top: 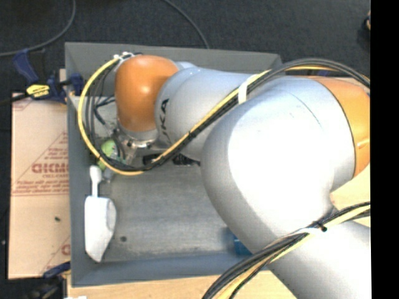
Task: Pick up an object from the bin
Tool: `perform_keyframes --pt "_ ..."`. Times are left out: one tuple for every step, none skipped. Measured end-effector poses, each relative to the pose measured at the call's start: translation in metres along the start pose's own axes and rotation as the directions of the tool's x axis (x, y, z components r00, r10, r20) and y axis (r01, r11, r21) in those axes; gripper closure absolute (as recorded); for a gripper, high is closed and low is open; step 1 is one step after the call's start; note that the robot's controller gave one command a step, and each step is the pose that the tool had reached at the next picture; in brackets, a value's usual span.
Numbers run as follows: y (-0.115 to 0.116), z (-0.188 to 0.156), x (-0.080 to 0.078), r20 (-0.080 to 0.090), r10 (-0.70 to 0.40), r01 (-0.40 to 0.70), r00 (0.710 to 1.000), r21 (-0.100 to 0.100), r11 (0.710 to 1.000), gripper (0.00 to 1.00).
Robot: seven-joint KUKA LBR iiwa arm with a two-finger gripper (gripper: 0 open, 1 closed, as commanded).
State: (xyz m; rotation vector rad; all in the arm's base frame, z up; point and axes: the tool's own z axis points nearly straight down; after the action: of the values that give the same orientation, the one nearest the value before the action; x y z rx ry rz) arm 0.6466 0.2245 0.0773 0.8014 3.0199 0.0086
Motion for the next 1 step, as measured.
perform_keyframes --pt "0.0 0.0 0.0 0.0 0.0 0.0 1.0 0.0 1.0 1.0"
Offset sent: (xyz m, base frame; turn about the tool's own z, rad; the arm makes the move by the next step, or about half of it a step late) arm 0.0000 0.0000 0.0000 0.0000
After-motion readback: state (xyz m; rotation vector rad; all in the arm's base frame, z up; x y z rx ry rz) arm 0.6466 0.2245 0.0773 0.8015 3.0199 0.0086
